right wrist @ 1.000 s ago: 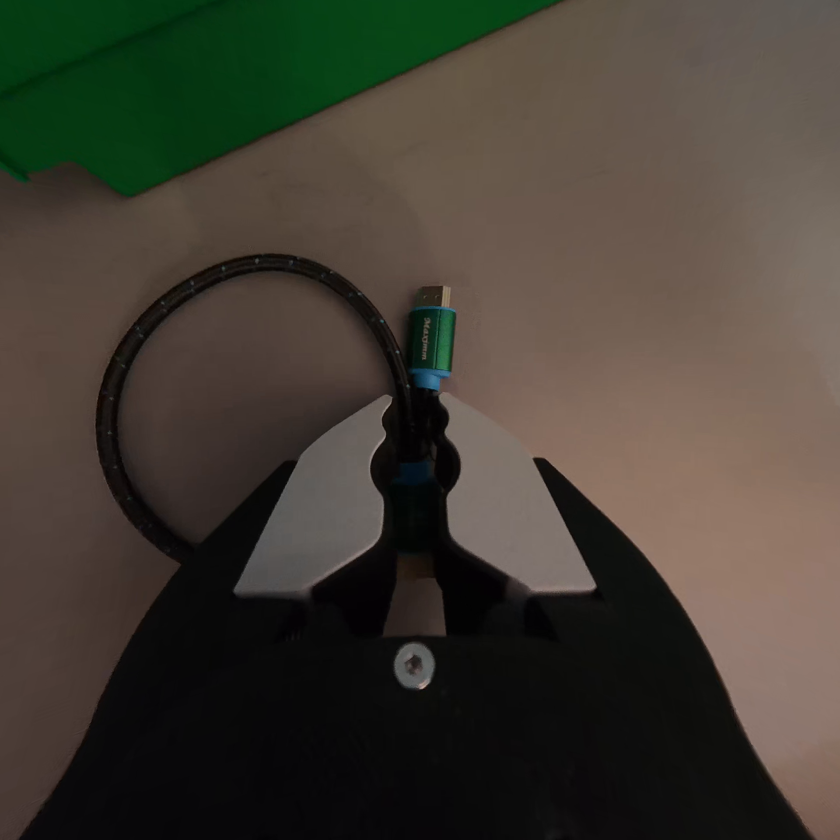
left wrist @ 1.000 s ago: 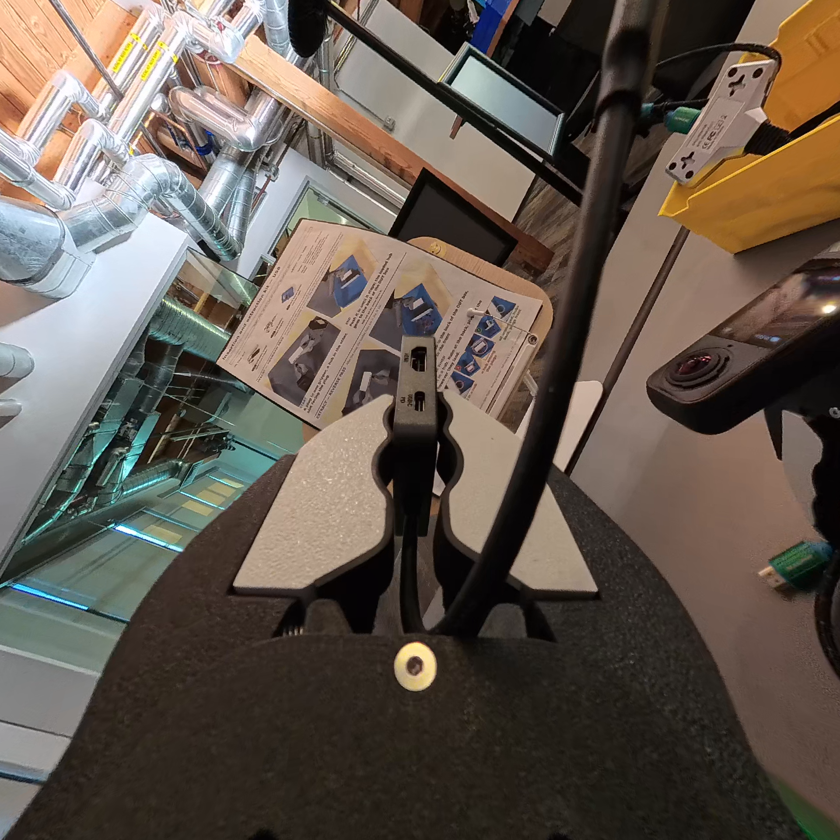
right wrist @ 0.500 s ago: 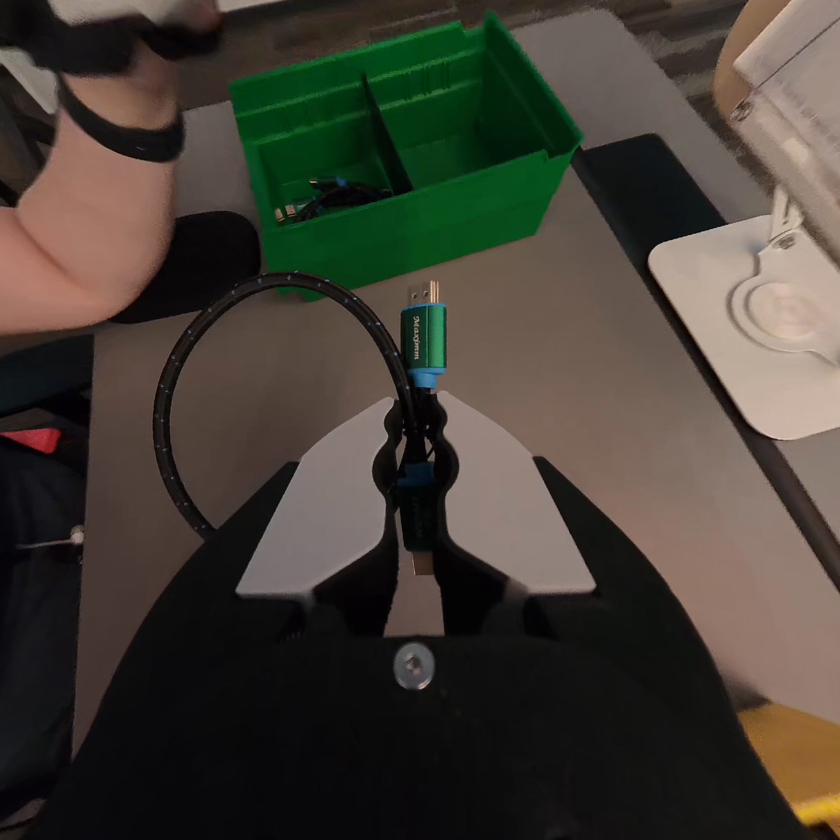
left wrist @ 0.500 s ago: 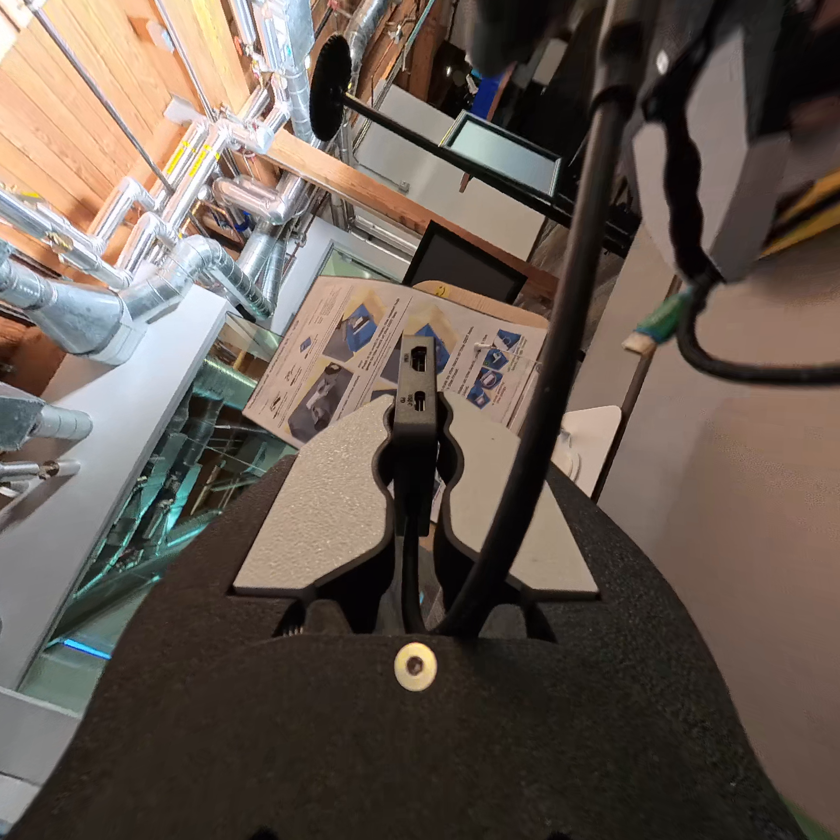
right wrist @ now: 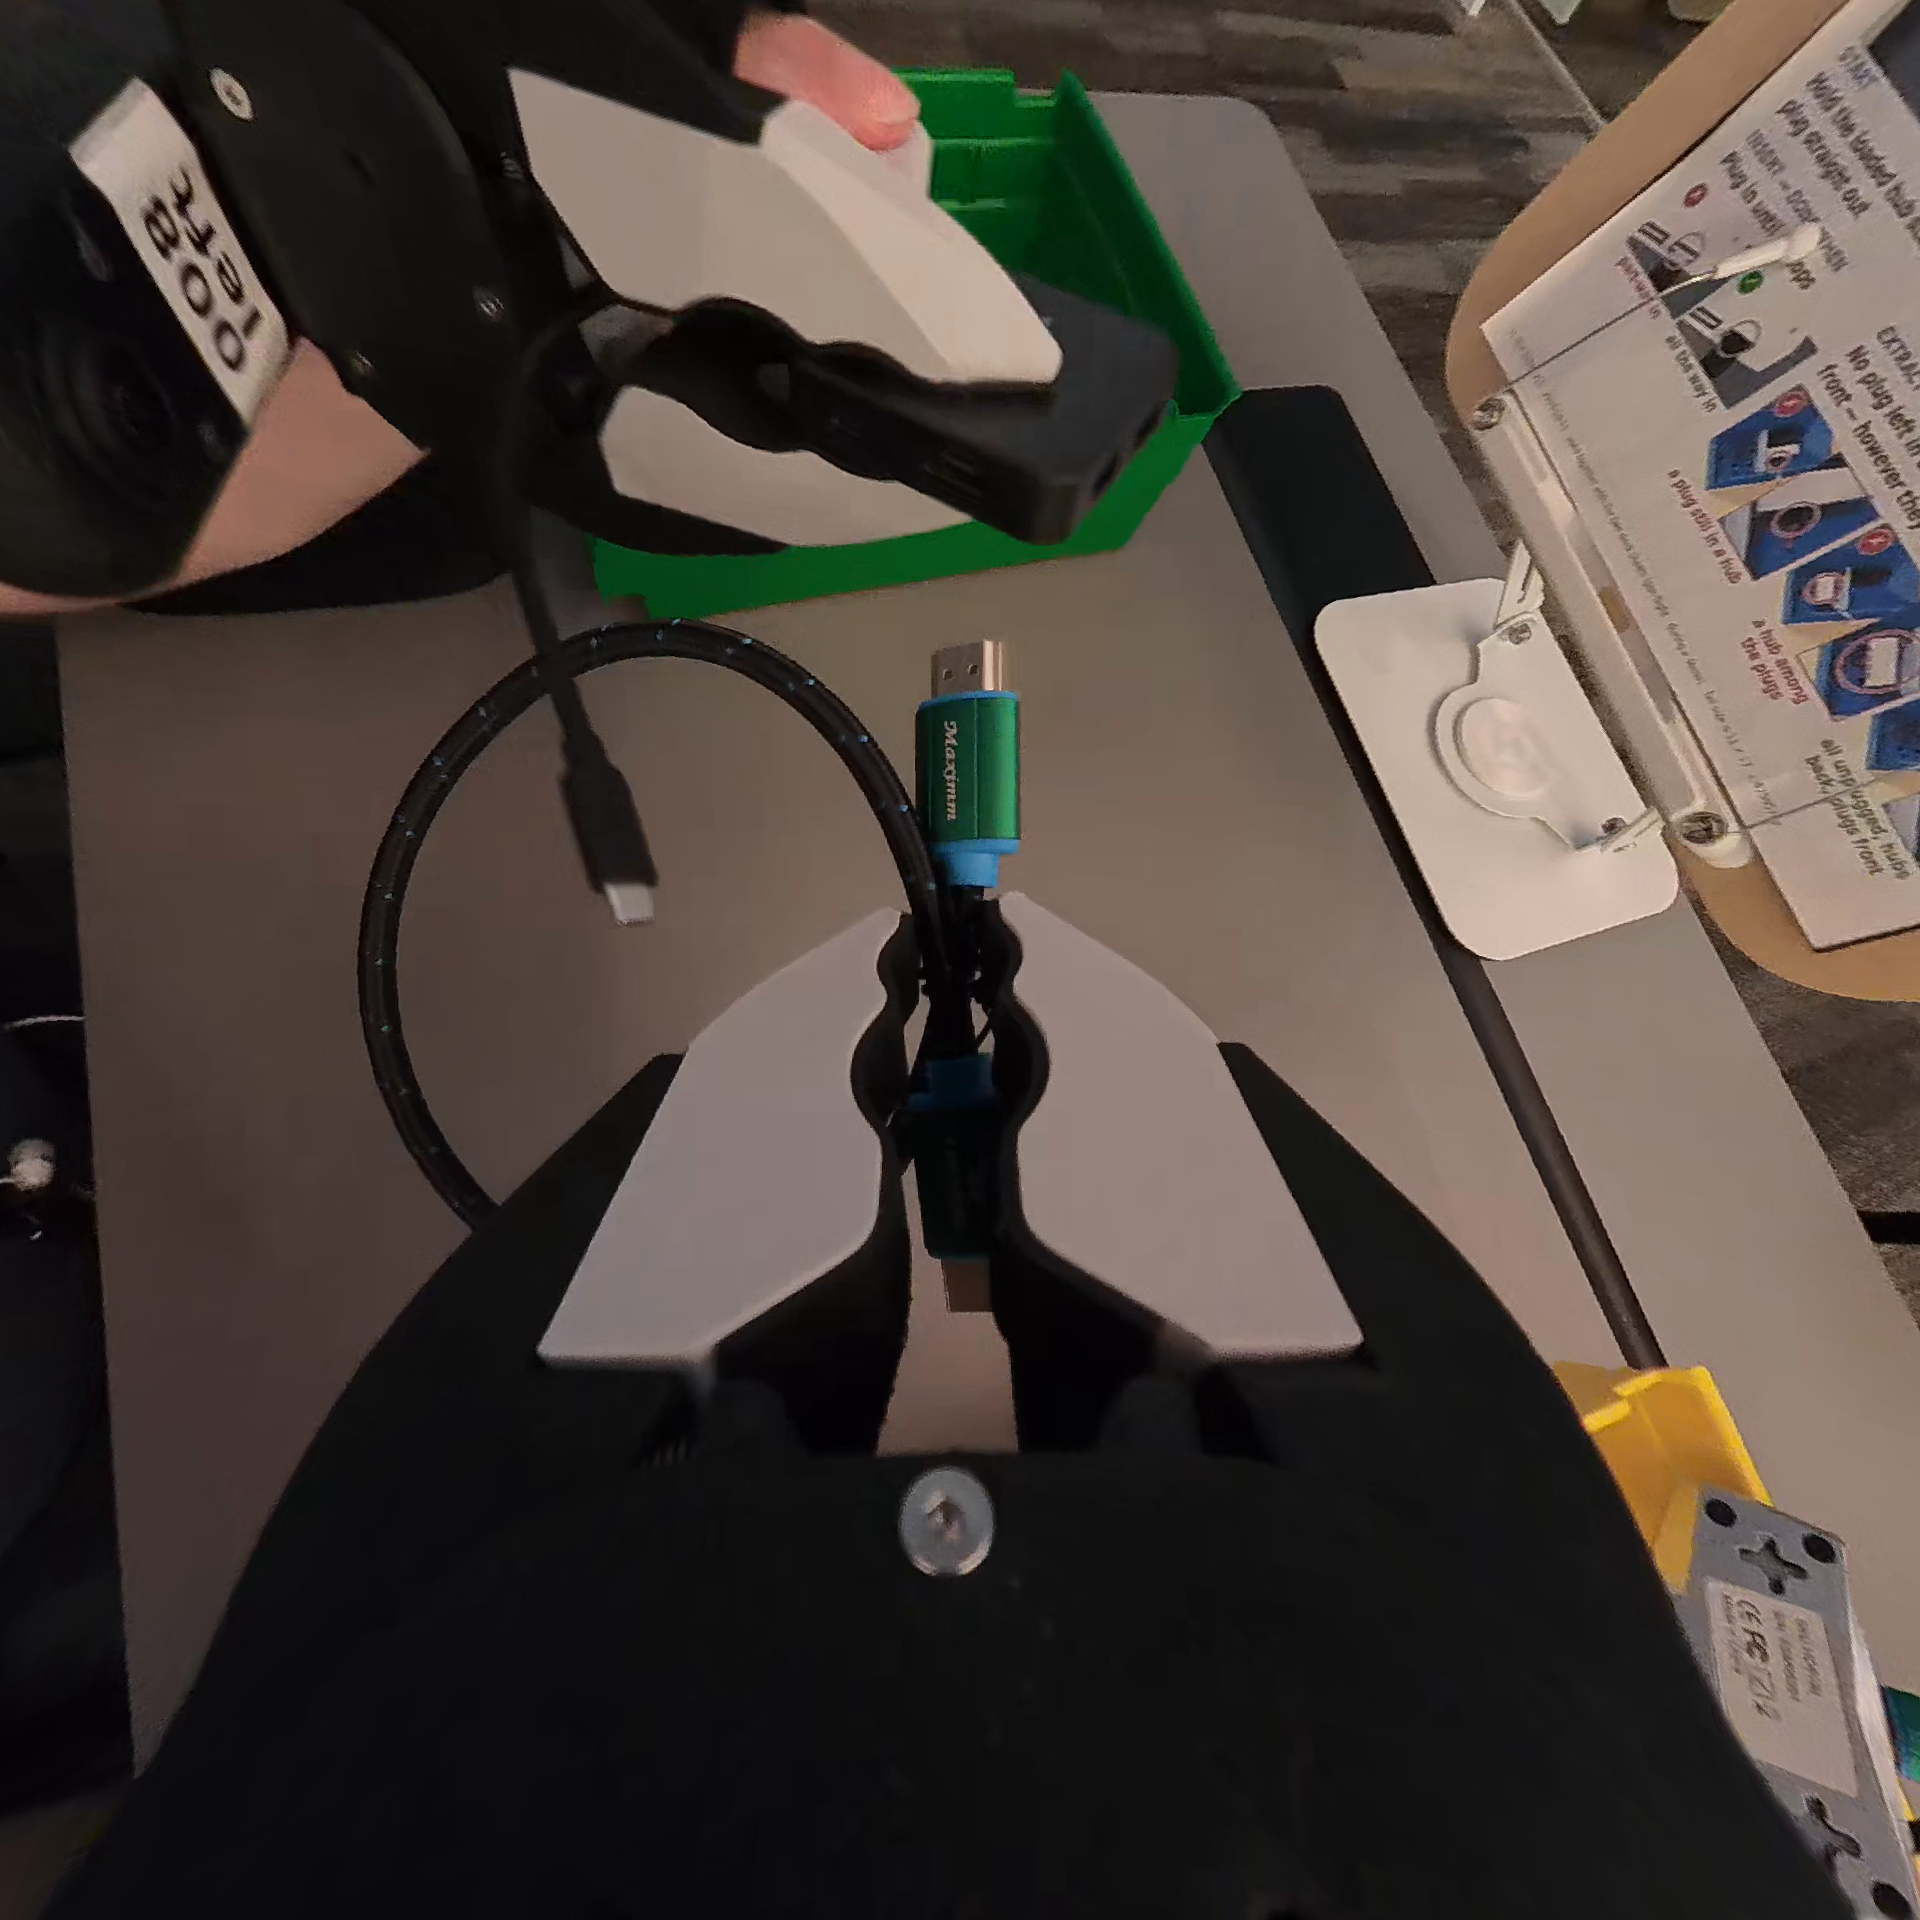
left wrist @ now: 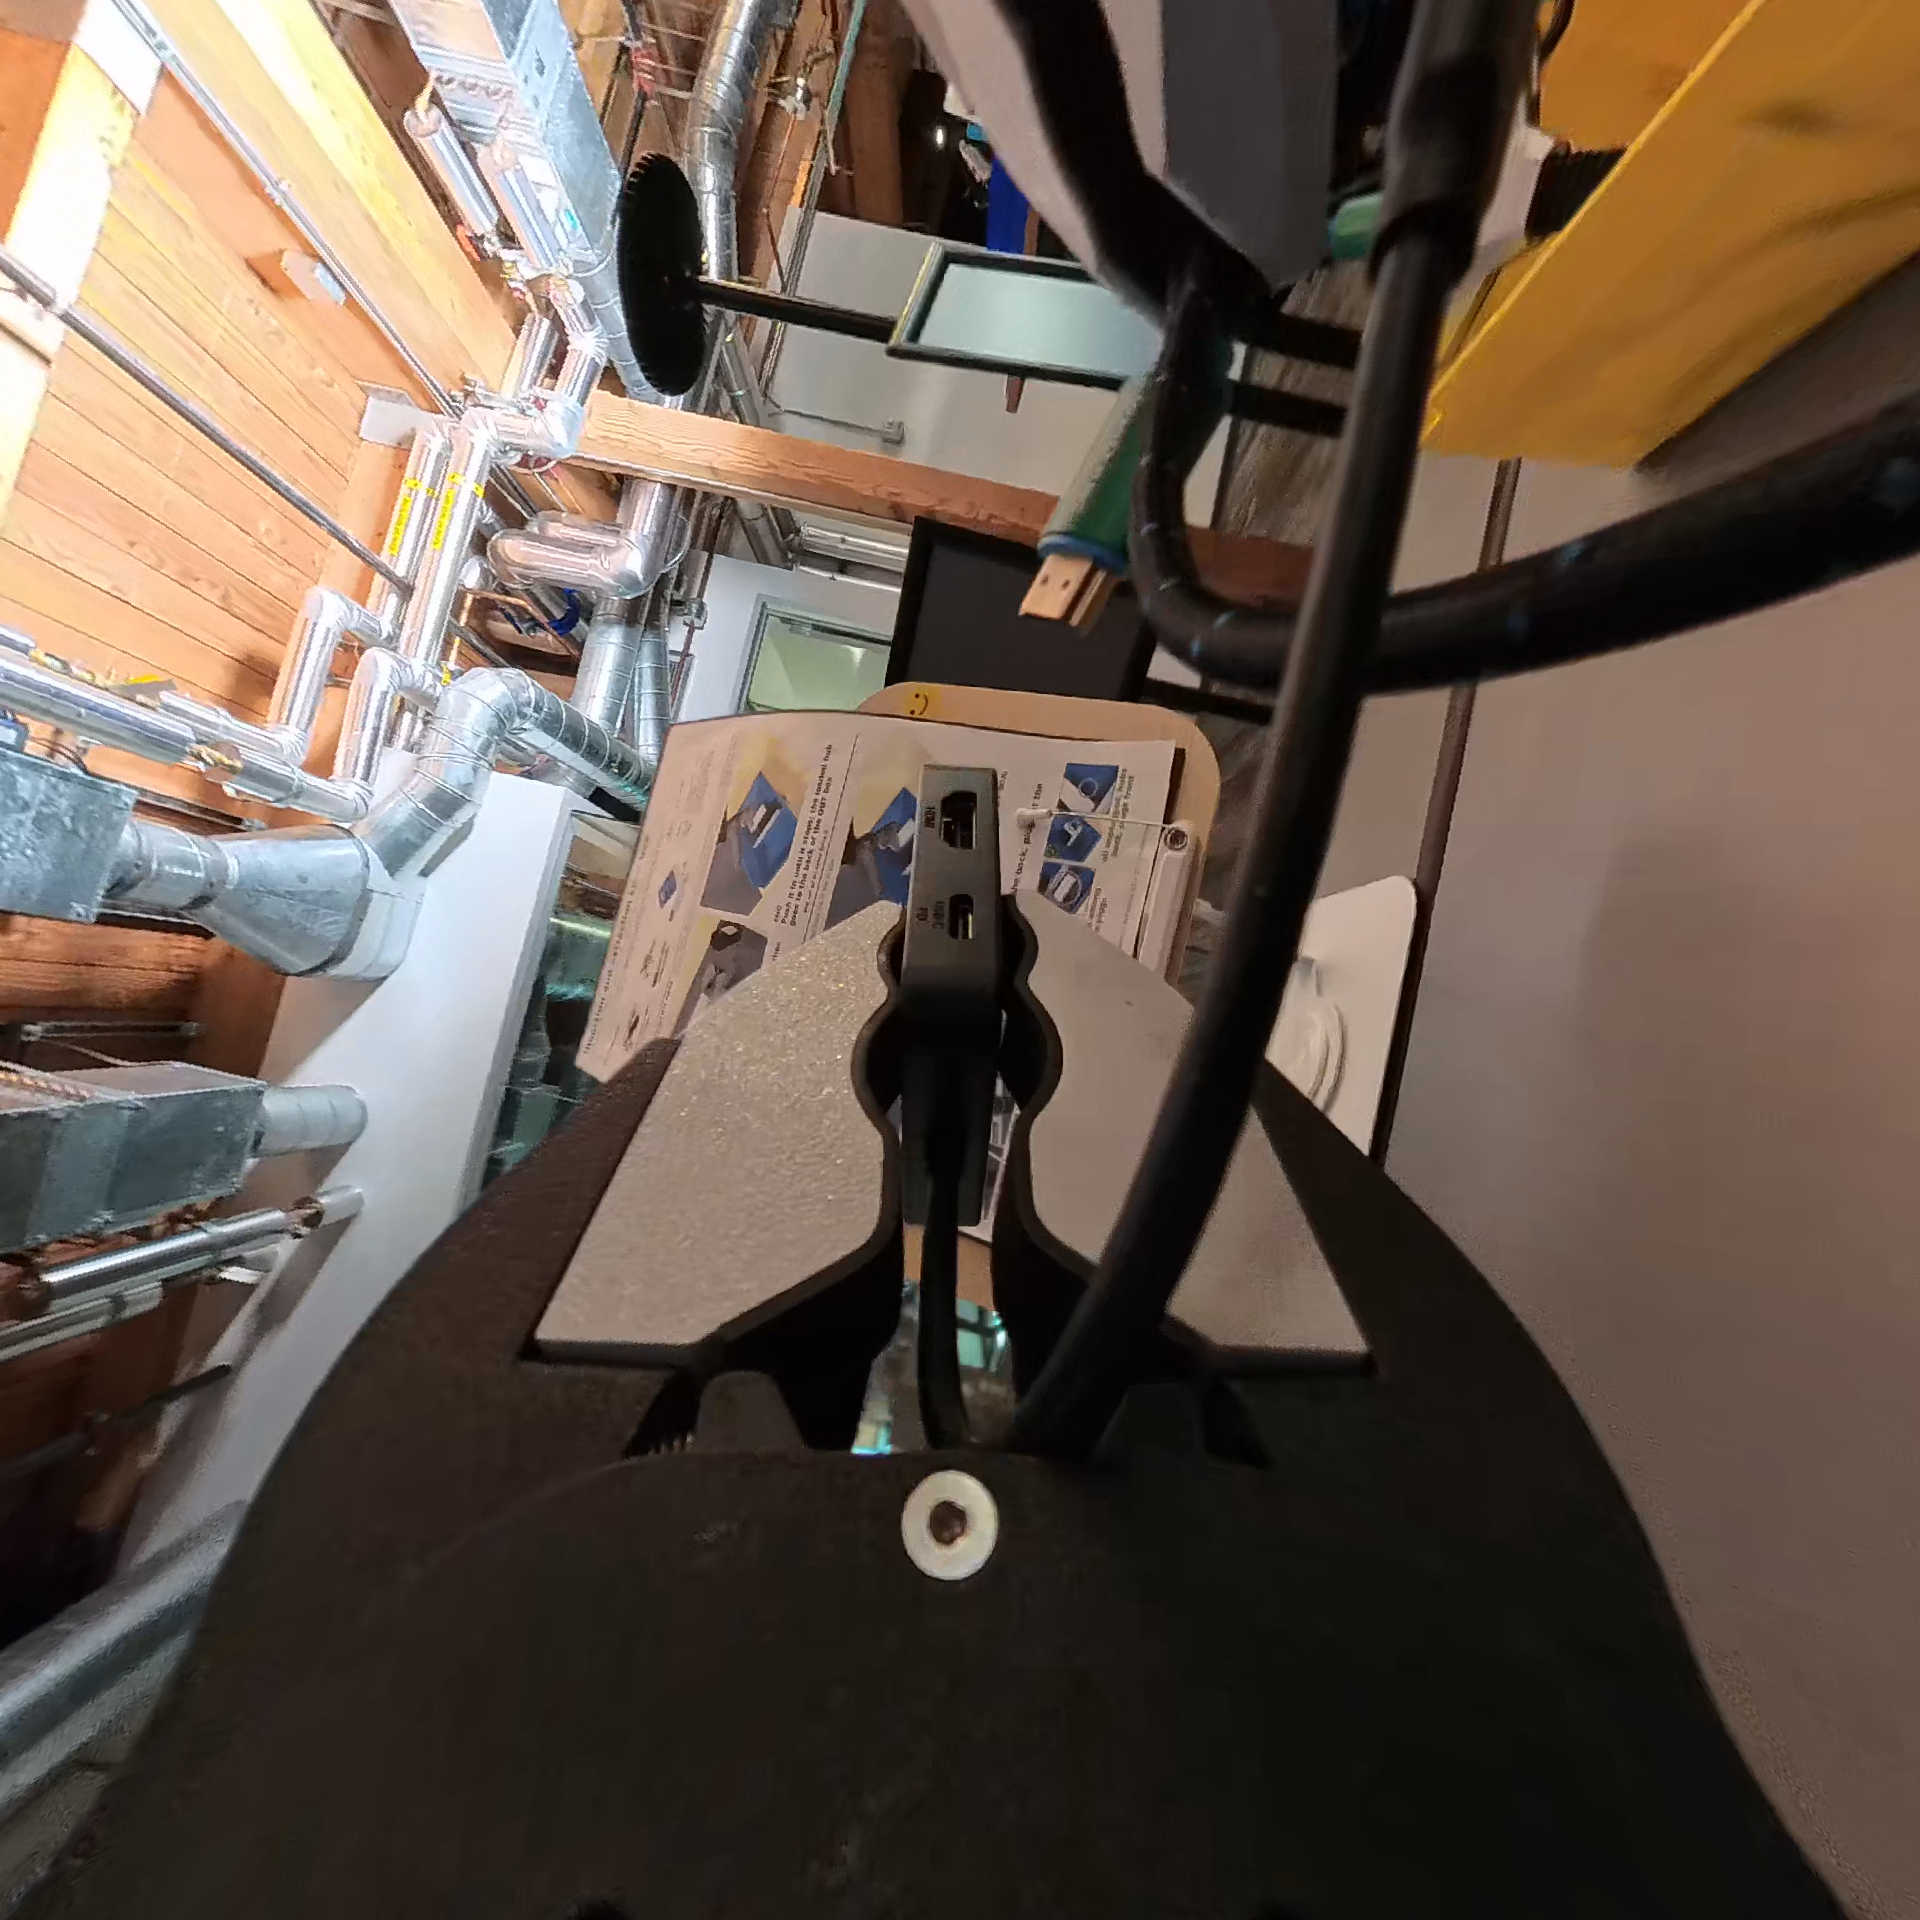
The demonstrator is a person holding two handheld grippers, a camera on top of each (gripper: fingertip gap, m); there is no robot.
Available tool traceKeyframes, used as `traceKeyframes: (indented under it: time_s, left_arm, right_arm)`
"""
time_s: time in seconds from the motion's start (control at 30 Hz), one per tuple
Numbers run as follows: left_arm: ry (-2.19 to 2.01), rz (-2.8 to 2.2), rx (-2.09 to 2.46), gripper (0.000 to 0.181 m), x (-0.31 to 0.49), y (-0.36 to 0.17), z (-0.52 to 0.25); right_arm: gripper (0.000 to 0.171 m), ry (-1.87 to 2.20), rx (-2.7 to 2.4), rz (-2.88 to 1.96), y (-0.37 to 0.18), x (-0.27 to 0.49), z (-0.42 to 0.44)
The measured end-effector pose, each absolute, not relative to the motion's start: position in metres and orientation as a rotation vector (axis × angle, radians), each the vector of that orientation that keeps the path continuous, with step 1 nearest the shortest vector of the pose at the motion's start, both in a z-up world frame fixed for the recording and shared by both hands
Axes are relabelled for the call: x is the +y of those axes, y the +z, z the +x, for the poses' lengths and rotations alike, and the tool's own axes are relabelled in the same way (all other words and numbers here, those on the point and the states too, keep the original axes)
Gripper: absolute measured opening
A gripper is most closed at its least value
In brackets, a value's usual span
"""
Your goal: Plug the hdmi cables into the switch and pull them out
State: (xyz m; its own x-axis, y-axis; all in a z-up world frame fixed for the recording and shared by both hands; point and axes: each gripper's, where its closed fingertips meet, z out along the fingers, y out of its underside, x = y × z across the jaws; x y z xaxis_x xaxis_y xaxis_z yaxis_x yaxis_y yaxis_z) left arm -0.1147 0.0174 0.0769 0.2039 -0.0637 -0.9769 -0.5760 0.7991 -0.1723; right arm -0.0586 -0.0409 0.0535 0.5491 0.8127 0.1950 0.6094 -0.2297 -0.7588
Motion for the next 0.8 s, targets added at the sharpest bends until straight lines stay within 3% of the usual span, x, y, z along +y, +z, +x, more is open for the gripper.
traceKeyframes:
  time_s: [0.8]
  left_arm:
    - [0.680, -0.505, 1.246, 0.014, 0.024, 0.066, -0.105]
  right_arm:
    - [0.013, 0.710, -0.955, -2.020, 0.045, -0.024, -0.070]
